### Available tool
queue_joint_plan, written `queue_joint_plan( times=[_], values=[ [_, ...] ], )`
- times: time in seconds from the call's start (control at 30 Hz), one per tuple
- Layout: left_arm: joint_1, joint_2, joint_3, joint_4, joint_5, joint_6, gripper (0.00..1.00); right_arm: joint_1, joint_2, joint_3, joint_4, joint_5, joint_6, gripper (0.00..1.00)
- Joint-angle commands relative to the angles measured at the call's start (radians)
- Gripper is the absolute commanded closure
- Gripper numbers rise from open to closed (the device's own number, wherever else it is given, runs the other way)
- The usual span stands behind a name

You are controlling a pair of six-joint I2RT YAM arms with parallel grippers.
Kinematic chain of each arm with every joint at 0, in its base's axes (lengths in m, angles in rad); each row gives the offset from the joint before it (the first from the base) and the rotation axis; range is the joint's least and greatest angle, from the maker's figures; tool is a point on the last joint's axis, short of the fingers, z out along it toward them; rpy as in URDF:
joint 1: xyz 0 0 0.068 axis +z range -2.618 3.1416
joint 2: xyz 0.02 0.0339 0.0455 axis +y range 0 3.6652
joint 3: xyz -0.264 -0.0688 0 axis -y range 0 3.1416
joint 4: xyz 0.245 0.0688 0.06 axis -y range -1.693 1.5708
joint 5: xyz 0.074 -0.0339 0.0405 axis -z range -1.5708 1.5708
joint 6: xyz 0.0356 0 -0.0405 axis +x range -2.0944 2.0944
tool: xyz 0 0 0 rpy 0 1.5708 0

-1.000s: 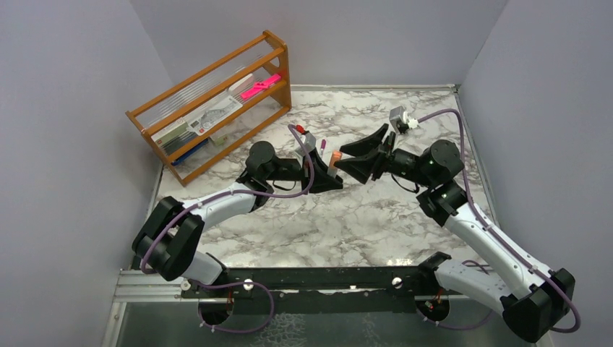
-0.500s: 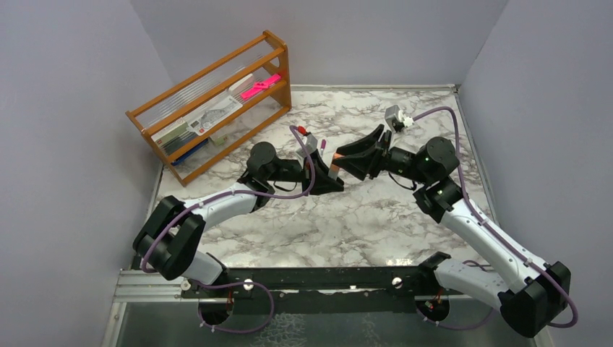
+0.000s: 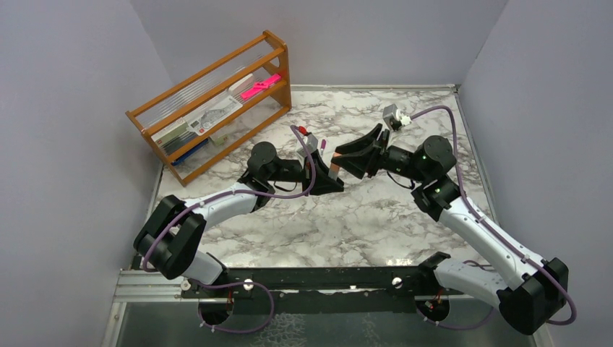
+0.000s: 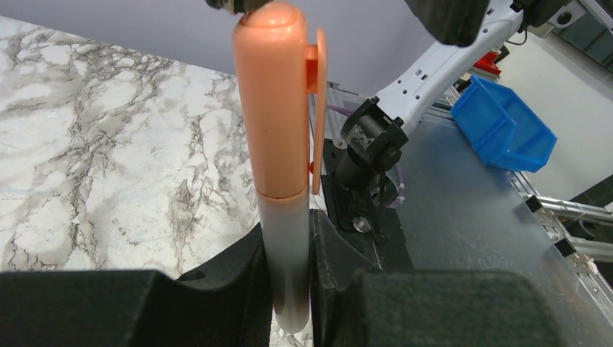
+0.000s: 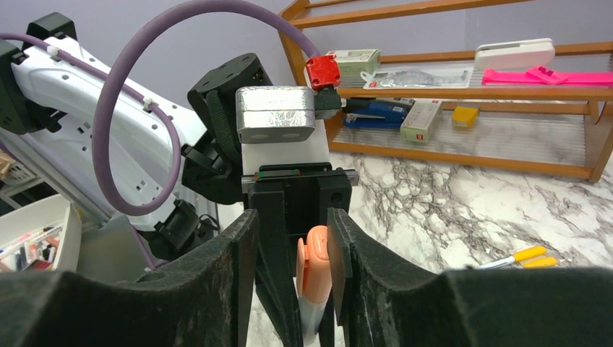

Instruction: Insert the pens into the pen caps

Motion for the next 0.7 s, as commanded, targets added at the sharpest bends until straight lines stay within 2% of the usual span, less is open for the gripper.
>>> queue_joint_plan(
  times=[0.0,0.1,0.3,0.43,0.67],
  values=[
    [-0.008,-0.012,0.038,0.058,0.016,-0.002,1.0,-0.004,0.015,0.007,-0.001,0.019,-0.009,0.56],
    [-0.01,-0.009,0.04,0.058,0.021,-0.004,1.0,-0.005,0.01,0.005,0.004,0.037,-0.006,0.52],
    [-0.013,-0.016,0.04,0.06,0.019,-0.004,1.0,-0.005,0.03,0.005,-0.005,0.041,-0.014,0.53],
    [-0.013,-0.015,0.039,0.06,0.016,-0.004,1.0,-0.005,0.029,-0.008,0.012,0.038,-0.001,0.64],
    [-0.014,-0.01,0.042,0.06,0.004,-0.005,1.0,-0.005,0.025,-0.005,0.009,0.025,-0.007,0.98]
  ],
)
